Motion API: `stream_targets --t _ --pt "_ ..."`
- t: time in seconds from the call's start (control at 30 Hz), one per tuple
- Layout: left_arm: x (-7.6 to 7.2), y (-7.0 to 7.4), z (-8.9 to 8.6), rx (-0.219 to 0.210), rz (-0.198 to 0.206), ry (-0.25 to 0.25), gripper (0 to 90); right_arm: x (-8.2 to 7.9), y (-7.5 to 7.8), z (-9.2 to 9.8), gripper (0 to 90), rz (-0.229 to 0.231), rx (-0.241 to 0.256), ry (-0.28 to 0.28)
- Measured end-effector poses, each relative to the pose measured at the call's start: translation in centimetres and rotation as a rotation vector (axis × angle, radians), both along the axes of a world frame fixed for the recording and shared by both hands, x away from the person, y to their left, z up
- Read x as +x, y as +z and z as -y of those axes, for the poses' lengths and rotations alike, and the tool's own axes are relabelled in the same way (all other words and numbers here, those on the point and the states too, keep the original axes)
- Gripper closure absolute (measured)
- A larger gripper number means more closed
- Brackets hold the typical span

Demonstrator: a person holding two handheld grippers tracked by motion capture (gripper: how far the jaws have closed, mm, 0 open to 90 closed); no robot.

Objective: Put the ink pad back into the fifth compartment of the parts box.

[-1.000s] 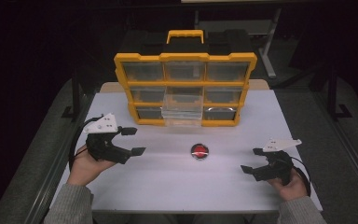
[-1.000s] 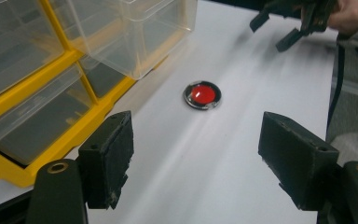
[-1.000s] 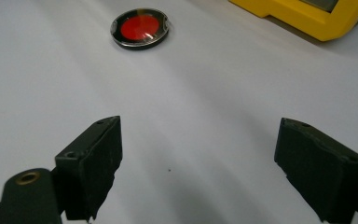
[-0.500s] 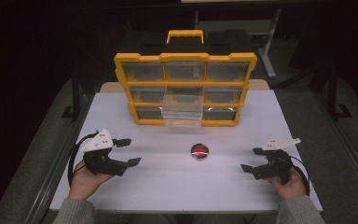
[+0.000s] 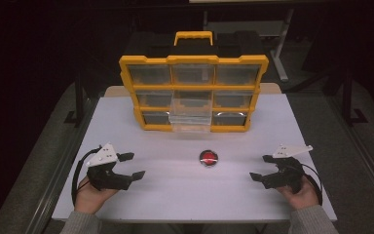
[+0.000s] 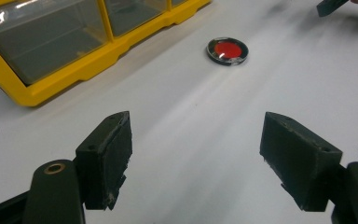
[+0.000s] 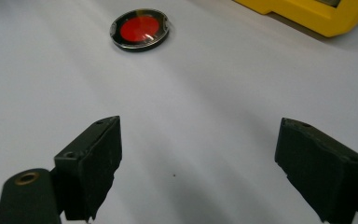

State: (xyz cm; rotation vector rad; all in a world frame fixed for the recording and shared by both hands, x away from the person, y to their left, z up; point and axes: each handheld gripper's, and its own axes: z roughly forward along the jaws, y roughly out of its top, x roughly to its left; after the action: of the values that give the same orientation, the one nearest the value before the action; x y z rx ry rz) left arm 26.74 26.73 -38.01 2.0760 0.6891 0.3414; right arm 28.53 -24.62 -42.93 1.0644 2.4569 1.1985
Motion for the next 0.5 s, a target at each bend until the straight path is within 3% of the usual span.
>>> stream_targets --t 0.23,0.5 --pt "-0.1 -0.5 0.2 -0.006 0.008 0.017 24.5 0.0 0.7 -0.8 13.9 -0.001 -0.005 0.035" --pt "0.1 -1.0 0.1 -0.008 0.000 0.019 23.5 1.1 2.3 -2.4 14.0 -0.015 -0.038 0.084"
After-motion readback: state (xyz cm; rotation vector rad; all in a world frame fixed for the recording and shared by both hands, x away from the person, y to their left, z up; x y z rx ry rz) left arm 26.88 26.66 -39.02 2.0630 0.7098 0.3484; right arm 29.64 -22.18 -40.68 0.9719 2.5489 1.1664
